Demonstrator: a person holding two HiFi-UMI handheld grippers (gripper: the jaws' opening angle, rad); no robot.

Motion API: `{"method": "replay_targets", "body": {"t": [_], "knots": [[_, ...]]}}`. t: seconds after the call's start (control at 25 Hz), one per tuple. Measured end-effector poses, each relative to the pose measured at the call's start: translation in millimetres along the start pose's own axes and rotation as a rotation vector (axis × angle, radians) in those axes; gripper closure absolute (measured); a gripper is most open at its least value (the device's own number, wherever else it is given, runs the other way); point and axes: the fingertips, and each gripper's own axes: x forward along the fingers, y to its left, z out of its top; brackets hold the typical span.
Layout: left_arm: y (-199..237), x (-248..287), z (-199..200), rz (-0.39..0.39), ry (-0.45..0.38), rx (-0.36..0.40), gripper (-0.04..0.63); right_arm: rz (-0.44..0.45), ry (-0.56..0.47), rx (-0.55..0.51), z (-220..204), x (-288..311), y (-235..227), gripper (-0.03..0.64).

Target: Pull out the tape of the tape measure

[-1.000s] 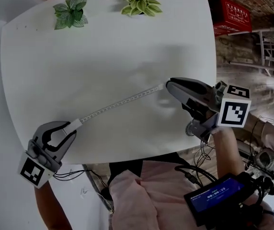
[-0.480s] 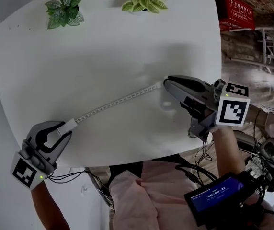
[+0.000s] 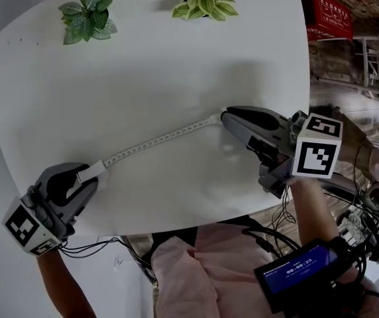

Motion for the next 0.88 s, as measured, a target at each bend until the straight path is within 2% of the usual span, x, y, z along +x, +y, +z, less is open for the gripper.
{"method": "replay_targets", "body": {"t": [0.08, 0.2, 0.28, 0.36, 0.44, 0.56, 0.68, 0.76, 0.8, 0.88], "knots": [[9, 4, 2, -0.011, -0.01, -0.067, 0.477, -0.008, 0.008, -0.001, -2, 3, -2, 0.58], [22, 7, -9, 0.007, 0.026, -0.269, 0.467, -0.009, 0.017, 0.005, -4, 7, -1, 0.579], [26, 9, -16, 0.021, 0.068, -0.37, 0.462, -0.013, 0.021, 0.003, -3, 11, 0, 0.578], [30, 11, -20, 0.039, 0.092, -0.424, 0.447, -0.031, 0.03, -0.003, -3, 14, 0, 0.578], [31, 12, -18, 0.035, 0.071, -0.471, 0.442, -0.057, 0.04, -0.008, -3, 16, -1, 0.577], [29, 11, -5, -0.009, -0.017, -0.549, 0.336, -0.069, 0.056, -0.005, -6, 19, 0, 0.562], [29, 10, 5, -0.001, -0.049, -0.534, 0.241, -0.052, 0.081, -0.015, -8, 25, 7, 0.431], [32, 6, 9, 0.055, -0.046, -0.455, 0.178, -0.063, 0.086, -0.051, -7, 26, 9, 0.397], [34, 4, 10, 0.095, -0.04, -0.398, 0.137, -0.075, 0.086, -0.08, -7, 26, 10, 0.37], [36, 2, 7, 0.161, -0.004, -0.283, 0.063, -0.104, 0.085, -0.145, -5, 26, 9, 0.358]]}}
